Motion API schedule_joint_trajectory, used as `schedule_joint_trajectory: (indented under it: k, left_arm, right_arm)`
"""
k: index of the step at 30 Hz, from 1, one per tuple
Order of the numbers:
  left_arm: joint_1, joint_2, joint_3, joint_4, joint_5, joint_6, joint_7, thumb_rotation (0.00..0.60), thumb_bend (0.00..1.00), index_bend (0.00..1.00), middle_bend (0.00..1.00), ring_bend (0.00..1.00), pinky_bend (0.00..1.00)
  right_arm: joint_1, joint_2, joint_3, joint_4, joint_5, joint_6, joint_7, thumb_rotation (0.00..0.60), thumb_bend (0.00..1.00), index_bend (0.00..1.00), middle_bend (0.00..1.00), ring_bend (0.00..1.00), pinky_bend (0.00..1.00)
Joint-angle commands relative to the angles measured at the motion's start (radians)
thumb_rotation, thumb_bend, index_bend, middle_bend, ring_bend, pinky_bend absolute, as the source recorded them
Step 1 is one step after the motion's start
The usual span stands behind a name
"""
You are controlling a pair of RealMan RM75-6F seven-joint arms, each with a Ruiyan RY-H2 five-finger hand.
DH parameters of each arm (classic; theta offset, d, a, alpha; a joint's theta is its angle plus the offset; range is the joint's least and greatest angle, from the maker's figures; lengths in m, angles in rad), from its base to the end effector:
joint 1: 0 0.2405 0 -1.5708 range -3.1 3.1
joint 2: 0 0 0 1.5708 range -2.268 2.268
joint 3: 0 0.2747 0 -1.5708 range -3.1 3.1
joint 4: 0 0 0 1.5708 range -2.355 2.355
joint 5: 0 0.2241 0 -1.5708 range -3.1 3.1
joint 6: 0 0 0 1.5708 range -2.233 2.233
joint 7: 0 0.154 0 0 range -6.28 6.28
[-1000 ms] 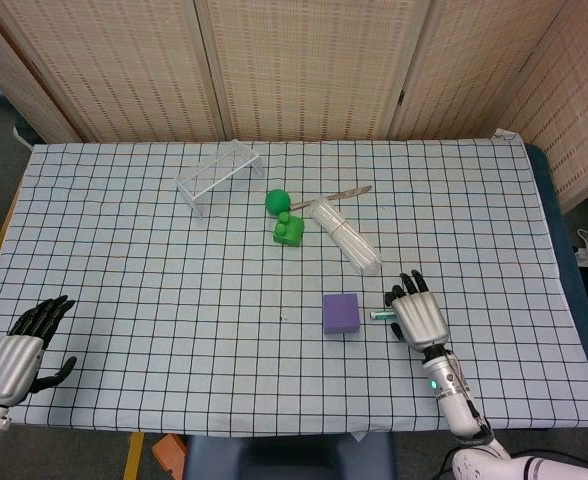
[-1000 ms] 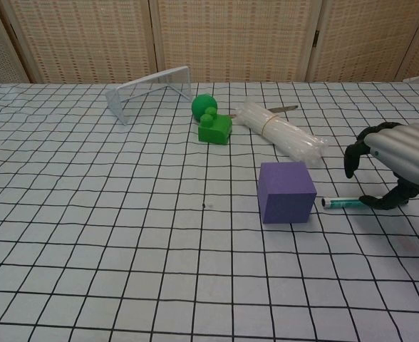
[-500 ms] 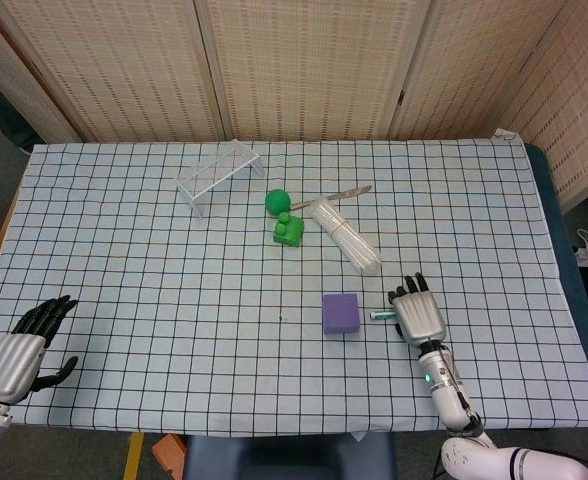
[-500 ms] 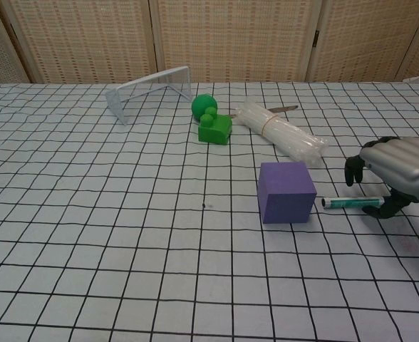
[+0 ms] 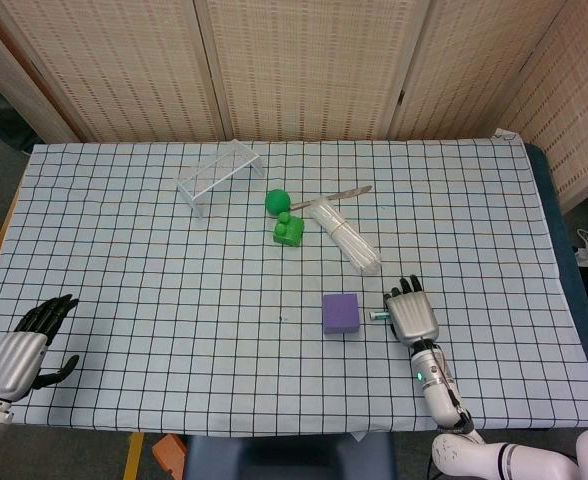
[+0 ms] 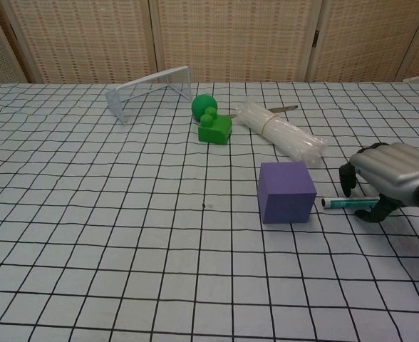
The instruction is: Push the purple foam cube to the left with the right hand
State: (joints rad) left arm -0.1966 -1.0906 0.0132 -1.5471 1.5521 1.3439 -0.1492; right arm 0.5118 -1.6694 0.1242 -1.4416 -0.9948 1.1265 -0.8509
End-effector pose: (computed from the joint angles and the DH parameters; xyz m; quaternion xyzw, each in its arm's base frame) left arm -0.3361 0.2164 0.1404 -0.6517 -0.4184 -0.3746 0.5097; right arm -0.2400 -0.3070 -0.0579 0.7436 -0.3259 0.2010 0.5481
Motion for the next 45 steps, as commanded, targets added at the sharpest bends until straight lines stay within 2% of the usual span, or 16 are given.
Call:
schedule_joint_trajectory:
  k: [1, 21, 27, 36, 45]
  left_arm:
    - [-0.001, 0.001, -0.001, 0.001, -0.004, -0.003, -0.003, 0.6, 0.38, 0.0, 0.0, 0.0, 0.12]
    - [-0.001, 0.006, 0.001, 0.004, -0.003, -0.001, -0.017, 0.6, 0.38, 0.0, 0.0, 0.0, 0.12]
    - [-0.001, 0.006, 0.001, 0.003, -0.003, 0.0, -0.017, 0.6, 0.38, 0.0, 0.0, 0.0, 0.12]
    - [0.0, 0.007, 0.001, 0.002, -0.005, 0.001, -0.015, 0.6, 0.38, 0.0, 0.0, 0.0, 0.12]
    - [-0.002, 0.004, 0.0, 0.004, -0.01, -0.003, -0.011, 0.6, 0.38, 0.0, 0.0, 0.0, 0.12]
  right_arm:
    - [0.005, -0.007, -0.003, 0.006, 0.005, -0.001, -0.006, 0.6, 0.21, 0.48, 0.38, 0.14, 0.12]
    - [0.019, -0.023, -0.026, 0.012, 0.009, 0.017, -0.009, 0.6, 0.22, 0.6, 0.45, 0.2, 0.14]
    - [0.015, -0.019, -0.039, 0.001, 0.0, 0.04, -0.028, 0.6, 0.27, 0.7, 0.55, 0.29, 0.19]
    - [0.01, -0.016, -0.047, -0.001, 0.005, 0.053, -0.039, 0.6, 0.32, 0.77, 0.61, 0.36, 0.23]
    - [-0.016, 0.011, -0.035, -0.004, -0.031, 0.097, 0.04, 0.6, 0.37, 0.9, 0.71, 0.46, 0.3]
